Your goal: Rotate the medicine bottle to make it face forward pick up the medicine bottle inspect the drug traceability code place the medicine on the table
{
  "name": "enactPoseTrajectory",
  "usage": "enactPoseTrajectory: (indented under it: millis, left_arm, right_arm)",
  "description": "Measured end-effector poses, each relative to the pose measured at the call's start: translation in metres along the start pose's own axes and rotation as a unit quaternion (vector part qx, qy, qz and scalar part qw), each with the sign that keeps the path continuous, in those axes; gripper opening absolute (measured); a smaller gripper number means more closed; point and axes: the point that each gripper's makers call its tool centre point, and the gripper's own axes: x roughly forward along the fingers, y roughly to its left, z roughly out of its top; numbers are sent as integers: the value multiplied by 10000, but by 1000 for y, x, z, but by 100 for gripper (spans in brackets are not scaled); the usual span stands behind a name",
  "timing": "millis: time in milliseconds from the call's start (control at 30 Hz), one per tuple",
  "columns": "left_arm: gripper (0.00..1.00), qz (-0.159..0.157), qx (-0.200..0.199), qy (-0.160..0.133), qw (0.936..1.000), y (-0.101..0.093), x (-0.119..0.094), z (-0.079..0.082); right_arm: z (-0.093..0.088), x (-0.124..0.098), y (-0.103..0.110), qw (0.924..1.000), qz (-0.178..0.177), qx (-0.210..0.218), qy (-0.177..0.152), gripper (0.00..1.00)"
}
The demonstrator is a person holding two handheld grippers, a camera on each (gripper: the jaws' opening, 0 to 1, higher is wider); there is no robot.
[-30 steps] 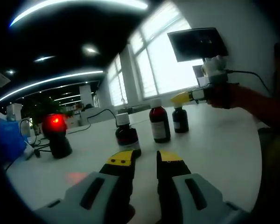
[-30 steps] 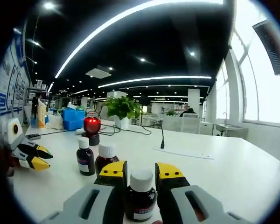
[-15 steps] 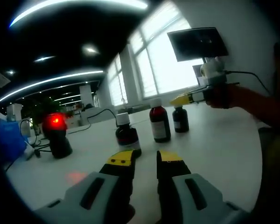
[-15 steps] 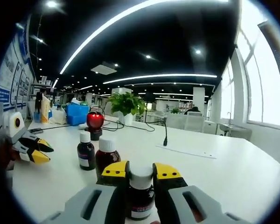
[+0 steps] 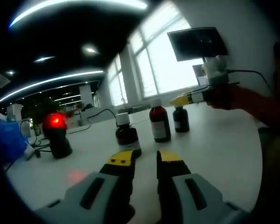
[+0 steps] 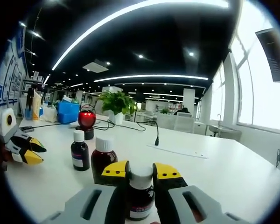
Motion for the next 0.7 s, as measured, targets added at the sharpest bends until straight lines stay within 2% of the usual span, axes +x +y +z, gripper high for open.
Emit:
enactPoseTrajectory:
  millis: [267, 533, 700]
  left_arm:
    - [11, -4, 0, -5, 10000, 0, 0, 0]
    - [11, 0, -7, -18, 10000, 0, -1, 1]
    - [11, -3, -11, -22, 10000, -1, -1, 0]
  right_arm:
    - [0, 1, 0, 9996, -295, 50, 4, 16]
    - [1, 3, -2, 9972, -744, -3, -2, 16]
    - [1, 2, -3, 9965, -830, -25, 17, 16]
